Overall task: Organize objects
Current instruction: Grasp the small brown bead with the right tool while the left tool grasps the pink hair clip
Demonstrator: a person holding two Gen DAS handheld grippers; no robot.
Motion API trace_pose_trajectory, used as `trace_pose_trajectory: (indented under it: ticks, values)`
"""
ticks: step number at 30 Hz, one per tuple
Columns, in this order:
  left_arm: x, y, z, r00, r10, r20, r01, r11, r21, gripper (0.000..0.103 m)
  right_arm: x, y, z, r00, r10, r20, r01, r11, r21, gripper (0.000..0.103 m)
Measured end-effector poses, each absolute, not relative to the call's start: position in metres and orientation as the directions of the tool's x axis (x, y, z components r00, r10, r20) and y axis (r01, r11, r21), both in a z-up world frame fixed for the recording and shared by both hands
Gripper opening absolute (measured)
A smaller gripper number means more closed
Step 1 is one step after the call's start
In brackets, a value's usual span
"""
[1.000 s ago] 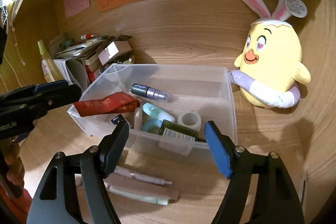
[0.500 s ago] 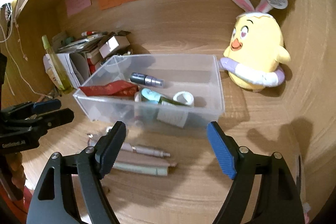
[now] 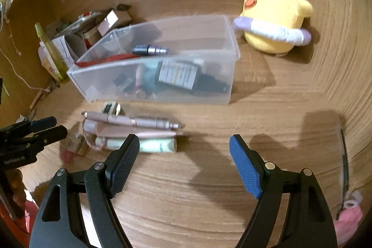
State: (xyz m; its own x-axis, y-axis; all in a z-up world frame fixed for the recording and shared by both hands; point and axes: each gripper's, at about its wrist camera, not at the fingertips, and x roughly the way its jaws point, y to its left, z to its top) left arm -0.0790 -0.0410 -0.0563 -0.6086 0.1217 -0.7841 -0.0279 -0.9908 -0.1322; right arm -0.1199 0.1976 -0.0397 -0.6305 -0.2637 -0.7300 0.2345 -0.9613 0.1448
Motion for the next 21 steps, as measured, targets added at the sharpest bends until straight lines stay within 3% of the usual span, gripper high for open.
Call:
trace_pose_trajectory:
  ticks: [14,16,21]
  values:
    - [-0.058,-0.029,-0.071,-0.571,0.162,-0.805,-0.086,-0.987,-0.138,0.065,-0.085,0.15,-0.046,-0.565,-0.379,-0.733,0.394,-0.904,0.163,0.074]
    - [-0.056,-0.029,-0.072,-0.576,0.158,-0.802,-0.091,-0.988,-0.128,0.064,-0.082,0.142,-0.047,-0.557,-0.388,-0.734,0.419,-0.895,0.155,0.067]
    - [-0.05,-0.023,-0.073,-0.601,0.102,-0.793,-0.105,-0.993,-0.048,0.05,-0.076,0.127,-0.053,-0.524,-0.403,-0.75,0.47,-0.871,0.139,0.049]
